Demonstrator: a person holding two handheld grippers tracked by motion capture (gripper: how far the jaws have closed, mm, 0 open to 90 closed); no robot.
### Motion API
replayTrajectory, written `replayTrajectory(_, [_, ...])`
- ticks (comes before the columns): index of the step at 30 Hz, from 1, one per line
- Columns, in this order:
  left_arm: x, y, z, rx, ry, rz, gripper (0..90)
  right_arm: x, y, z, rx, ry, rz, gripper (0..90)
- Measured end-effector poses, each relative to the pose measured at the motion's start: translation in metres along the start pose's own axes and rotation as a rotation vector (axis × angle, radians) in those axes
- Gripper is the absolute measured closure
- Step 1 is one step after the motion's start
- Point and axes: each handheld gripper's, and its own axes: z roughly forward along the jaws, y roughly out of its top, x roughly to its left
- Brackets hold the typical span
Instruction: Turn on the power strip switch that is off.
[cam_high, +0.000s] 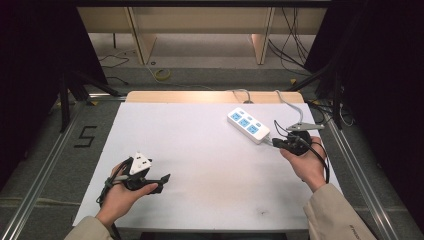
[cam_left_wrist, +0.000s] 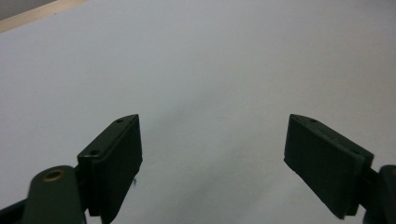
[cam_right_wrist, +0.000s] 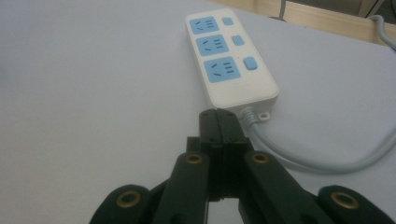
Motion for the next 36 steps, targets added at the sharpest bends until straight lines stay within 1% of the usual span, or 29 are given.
replayTrajectory(15, [0.000, 0.000, 0.000, -0.001, 0.001, -0.001, 18.9, 0.000, 0.008, 0.005, 0.003, -0.006, -0.002, 90.0])
replayTrajectory(36, [0.000, 0.000, 0.000, -0.001, -0.001, -0.003, 18.8, -0.004, 0.016, 0.016, 0.010, -0.016, 0.000, 90.0])
